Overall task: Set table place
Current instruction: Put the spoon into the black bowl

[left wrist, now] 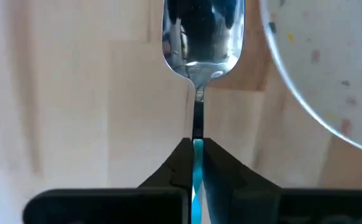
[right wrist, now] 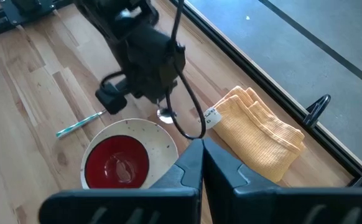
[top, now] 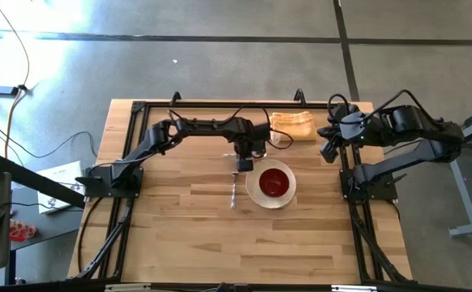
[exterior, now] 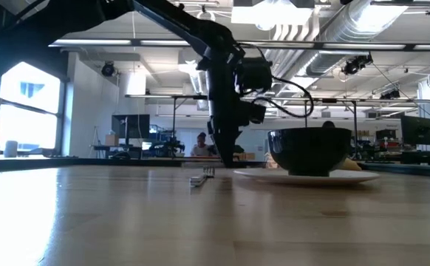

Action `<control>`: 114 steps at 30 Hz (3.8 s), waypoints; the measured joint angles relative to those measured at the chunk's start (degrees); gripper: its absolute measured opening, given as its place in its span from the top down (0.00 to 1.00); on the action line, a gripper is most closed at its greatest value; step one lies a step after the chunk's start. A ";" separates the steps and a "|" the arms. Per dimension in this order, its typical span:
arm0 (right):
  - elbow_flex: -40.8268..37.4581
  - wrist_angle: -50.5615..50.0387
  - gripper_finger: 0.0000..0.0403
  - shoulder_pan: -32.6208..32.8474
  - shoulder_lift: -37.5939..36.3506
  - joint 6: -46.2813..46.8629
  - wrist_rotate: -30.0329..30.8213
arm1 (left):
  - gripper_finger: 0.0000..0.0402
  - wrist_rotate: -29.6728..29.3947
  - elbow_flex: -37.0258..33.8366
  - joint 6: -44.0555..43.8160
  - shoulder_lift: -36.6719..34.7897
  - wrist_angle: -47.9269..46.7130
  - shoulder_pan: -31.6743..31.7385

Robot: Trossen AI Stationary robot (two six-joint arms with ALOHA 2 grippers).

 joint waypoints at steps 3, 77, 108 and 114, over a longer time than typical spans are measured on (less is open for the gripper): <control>0.00 0.00 1.00 -0.02 -0.02 0.00 -0.01 | 0.98 -1.95 1.77 0.27 -3.10 -1.08 0.00; 40.79 36.31 0.63 -4.30 36.17 -54.05 -0.02 | 0.99 16.09 12.72 14.20 -40.70 28.26 -1.88; 41.37 28.68 0.99 -4.61 35.83 -48.38 8.33 | 0.74 15.47 12.72 16.67 -40.84 28.09 -1.88; 48.22 16.23 0.99 -4.66 35.36 -45.80 15.78 | 0.55 15.49 12.74 16.81 -40.86 24.54 -1.90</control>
